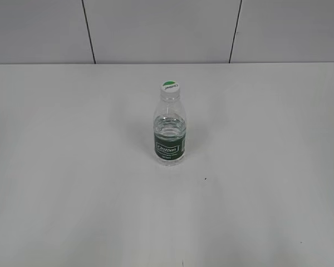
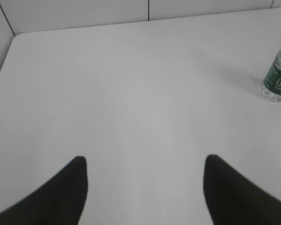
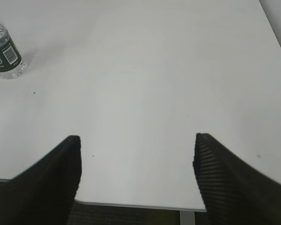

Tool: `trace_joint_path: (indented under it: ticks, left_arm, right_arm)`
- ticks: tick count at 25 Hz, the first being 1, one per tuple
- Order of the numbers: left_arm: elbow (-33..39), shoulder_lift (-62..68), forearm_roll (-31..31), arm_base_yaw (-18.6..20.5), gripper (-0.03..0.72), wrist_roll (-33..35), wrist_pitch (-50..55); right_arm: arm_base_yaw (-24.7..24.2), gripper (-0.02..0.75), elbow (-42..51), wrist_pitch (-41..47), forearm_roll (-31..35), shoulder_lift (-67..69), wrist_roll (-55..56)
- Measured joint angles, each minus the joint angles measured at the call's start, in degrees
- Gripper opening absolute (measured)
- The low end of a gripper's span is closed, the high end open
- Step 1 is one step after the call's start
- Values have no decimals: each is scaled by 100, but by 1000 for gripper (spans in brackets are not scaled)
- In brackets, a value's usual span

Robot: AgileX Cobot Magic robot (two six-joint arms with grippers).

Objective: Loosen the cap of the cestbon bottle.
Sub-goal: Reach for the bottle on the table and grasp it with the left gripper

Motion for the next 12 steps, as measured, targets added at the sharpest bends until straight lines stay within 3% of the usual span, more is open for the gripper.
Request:
trace_joint_path:
  ticks: [12]
  left_arm:
    - [0,0,0,0,470,0,0]
  right_arm:
    - [0,569,0,0,0,0,0]
